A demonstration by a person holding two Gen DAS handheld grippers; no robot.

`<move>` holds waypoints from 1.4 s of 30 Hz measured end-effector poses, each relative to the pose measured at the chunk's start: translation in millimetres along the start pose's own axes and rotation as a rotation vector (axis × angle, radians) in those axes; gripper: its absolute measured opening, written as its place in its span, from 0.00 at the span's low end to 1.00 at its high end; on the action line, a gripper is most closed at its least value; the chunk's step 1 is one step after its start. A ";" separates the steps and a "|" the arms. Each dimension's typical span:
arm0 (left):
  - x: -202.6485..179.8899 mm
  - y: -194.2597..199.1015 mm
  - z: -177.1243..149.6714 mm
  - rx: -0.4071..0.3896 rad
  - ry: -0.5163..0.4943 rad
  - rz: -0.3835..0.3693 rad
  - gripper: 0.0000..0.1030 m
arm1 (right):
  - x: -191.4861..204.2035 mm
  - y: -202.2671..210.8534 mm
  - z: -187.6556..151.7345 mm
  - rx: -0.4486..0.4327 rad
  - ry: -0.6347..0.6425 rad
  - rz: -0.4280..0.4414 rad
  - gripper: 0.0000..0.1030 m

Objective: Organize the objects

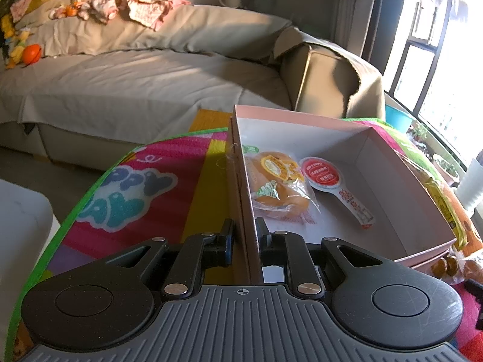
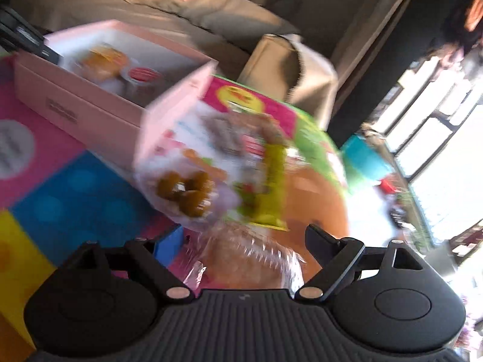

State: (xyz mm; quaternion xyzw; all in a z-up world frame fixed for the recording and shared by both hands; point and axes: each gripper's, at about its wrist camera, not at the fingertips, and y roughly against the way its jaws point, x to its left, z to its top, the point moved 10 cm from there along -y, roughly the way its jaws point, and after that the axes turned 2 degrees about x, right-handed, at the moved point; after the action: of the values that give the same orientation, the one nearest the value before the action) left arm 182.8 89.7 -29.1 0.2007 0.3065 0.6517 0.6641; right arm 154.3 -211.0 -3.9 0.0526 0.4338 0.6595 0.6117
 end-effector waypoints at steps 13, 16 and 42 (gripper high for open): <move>-0.7 -4.4 -3.0 0.020 0.004 0.002 0.16 | 32.1 18.3 25.0 -0.079 -0.174 0.283 0.83; -0.4 -0.3 -5.3 0.024 -0.002 0.006 0.17 | 42.9 -5.0 36.5 -0.071 -0.111 0.272 0.84; 2.1 -13.9 -4.1 0.031 -0.021 -0.019 0.19 | 56.8 24.7 -16.0 0.048 -0.205 0.407 0.84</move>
State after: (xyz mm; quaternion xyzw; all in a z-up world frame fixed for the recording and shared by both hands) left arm 190.3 90.2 -41.7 0.2150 0.3115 0.6385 0.6701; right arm 111.9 -167.6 -24.3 0.2205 0.3653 0.7499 0.5055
